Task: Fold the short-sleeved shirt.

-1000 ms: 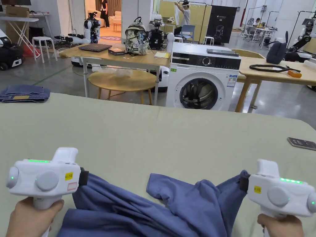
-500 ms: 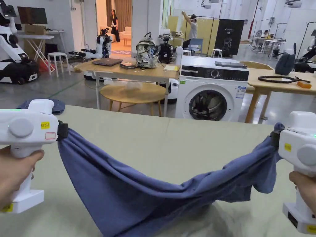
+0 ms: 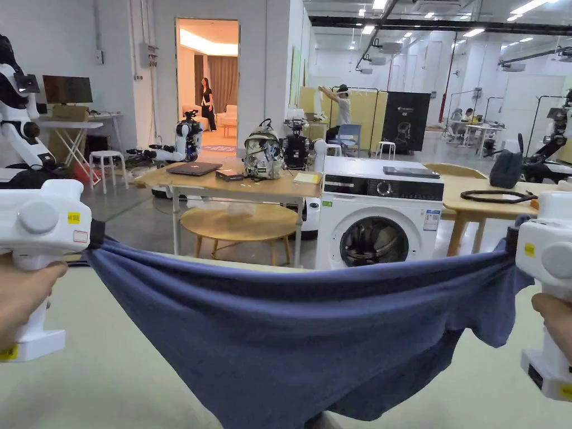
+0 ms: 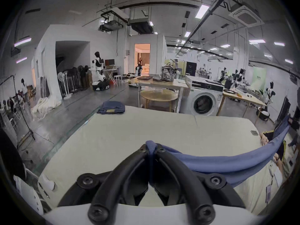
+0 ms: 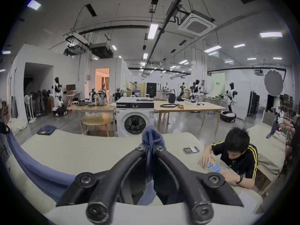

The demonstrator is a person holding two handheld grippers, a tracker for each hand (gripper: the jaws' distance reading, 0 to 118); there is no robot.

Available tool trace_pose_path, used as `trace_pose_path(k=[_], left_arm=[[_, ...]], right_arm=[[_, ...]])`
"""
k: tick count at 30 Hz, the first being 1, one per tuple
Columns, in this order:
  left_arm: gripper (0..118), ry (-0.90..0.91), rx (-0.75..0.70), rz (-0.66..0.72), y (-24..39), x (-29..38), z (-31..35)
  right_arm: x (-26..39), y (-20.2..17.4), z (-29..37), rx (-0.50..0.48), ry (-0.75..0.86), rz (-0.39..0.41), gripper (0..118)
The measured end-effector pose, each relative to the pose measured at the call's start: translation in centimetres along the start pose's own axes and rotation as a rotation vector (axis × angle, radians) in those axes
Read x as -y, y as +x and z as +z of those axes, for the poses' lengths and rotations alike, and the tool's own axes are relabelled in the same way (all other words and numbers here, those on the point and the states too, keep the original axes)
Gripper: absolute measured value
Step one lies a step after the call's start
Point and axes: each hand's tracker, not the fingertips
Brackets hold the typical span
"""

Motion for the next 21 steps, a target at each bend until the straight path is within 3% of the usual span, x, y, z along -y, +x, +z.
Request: trace_pose_path(k=[13, 21], left_arm=[[0, 0.044, -0.044, -0.019, -0.5, -4.9, -5.4], [0, -0.001, -0.039, -0.021, 0.3, 0.5, -5.7]], right_arm=[[-3.3, -0.7, -3.8, 0.054, 0.068, 0.085, 4], [2.1, -0.6, -3.4, 0.046, 0.01, 0.106, 4]])
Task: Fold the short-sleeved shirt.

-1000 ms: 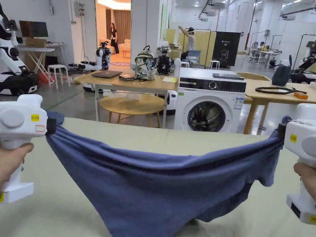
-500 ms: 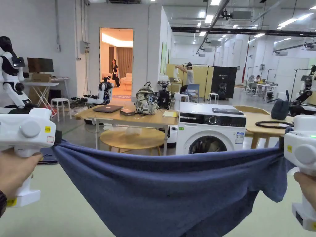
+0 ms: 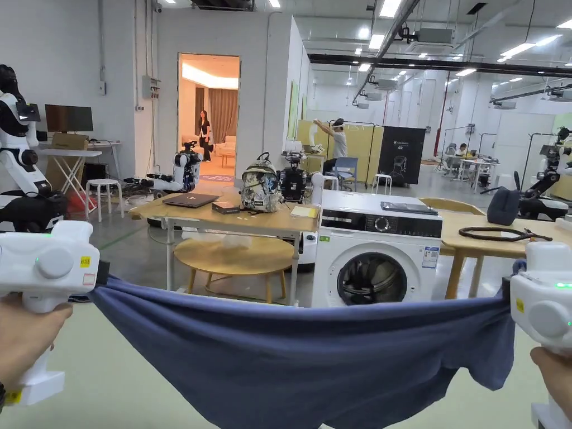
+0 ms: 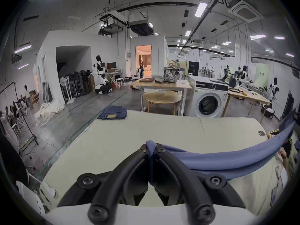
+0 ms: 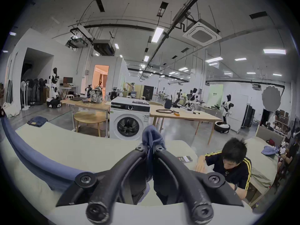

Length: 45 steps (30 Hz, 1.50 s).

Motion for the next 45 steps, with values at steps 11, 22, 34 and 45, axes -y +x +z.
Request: trace_pose_path(k=[11, 22, 34, 45], left_arm=[[0, -0.134, 0.058, -0.008, -1.2, 14.9, 0.3], [0, -0.226, 0.053, 0.016, -2.7, 28.5, 5.9], [7, -0.287, 0.03, 0.024, -2.6, 34.0, 7.5], [45, -0.073, 0.145, 0.008, 2.9, 30.1, 11.3]], right_arm=[[14.3, 1.2, 6.4, -0.024, -0.173, -0.03, 4], [24.1, 1.2, 14.3, -0.019, -0.299, 0.075, 4], [26.9, 0.0, 16.1, -0.033, -0.321, 0.07, 8], [22.6, -6.4, 18.9, -0.153, -0.119, -0.02, 64]])
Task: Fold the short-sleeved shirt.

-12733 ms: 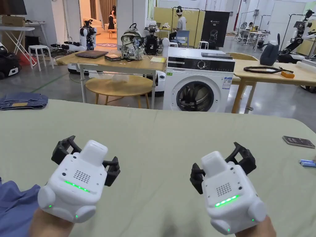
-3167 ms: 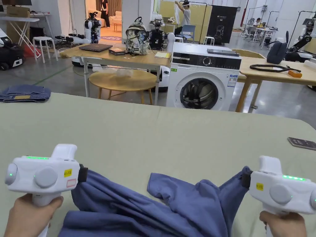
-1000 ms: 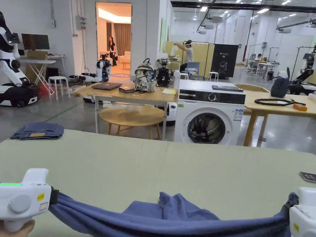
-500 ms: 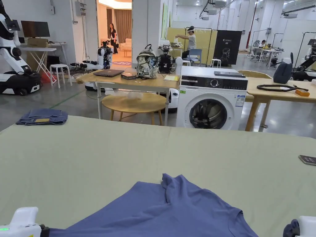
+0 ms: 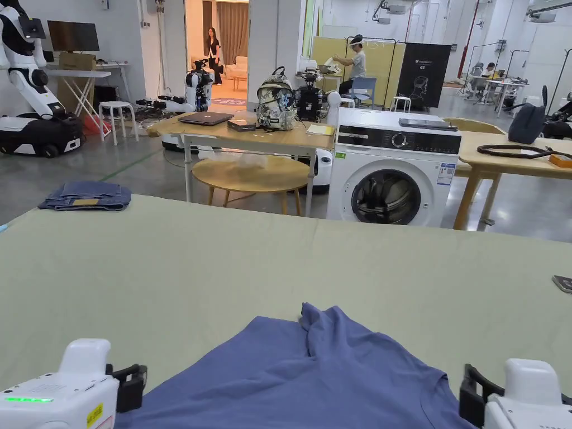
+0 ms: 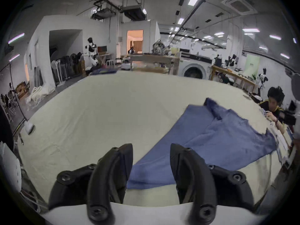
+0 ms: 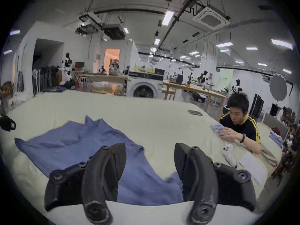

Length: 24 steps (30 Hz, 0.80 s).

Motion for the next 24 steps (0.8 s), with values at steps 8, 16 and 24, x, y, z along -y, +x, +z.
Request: trace_pose_path(k=[8, 16, 24], left_arm=[[7, 0.182, 0.033, -0.056, 7.8, -2.8, 1.7], [0, 0.211, 0.03, -0.062, 11.2, -3.8, 2.5], [0, 0.088, -0.024, 0.03, 7.0, -3.2, 1.9]], right_arm=[[-2.6, -5.9, 1.6, -0.057, 0.101, -0.097, 14], [-3.0, -8.2, 2.0, -0.071, 0.132, -0.067, 0], [-2.0, -7.8, 1.2, -0.087, 0.096, -0.06, 0]])
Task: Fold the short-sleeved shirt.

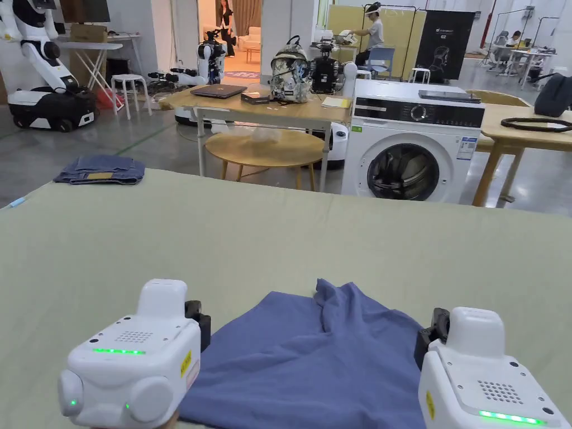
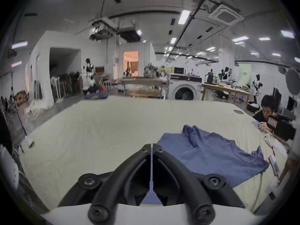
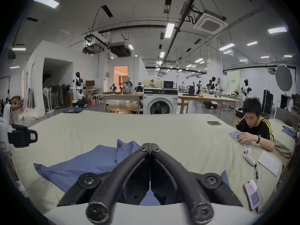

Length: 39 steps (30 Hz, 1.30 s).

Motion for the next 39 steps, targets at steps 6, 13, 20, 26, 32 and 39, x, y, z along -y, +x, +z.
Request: trace_pose_path(k=[6, 13, 20, 26, 32, 39], left_arm=[[0, -0.231, -0.038, 0.117, -9.1, 1.0, -2.8], [21, -0.476, -0.039, 0.237, -15.8, 0.8, -6.6], [66, -0.609, -0.093, 0.319, -17.3, 2.4, -9.8], [66, -0.659, -0.15, 0.323, -16.4, 4.9, -9.8], [66, -0.622, -0.19, 0.269, -16.8, 5.3, -10.8], [60, -0.684, -0.212, 0.164, -15.5, 6.2, -10.1]], right_arm=[[1.6, 0.5, -1.4, -0.014, -0.057, 0.009, 0], [3.5, 0.3, -3.0, -0.033, -0.126, 0.015, 0], [4.1, 0.0, -3.9, -0.049, -0.168, 0.021, 0], [4.6, 0.2, -4.2, -0.049, -0.191, 0.029, 0], [5.0, 0.2, -4.6, -0.05, -0.213, 0.03, 0], [5.4, 0.1, -4.6, -0.056, -0.231, 0.036, 0]])
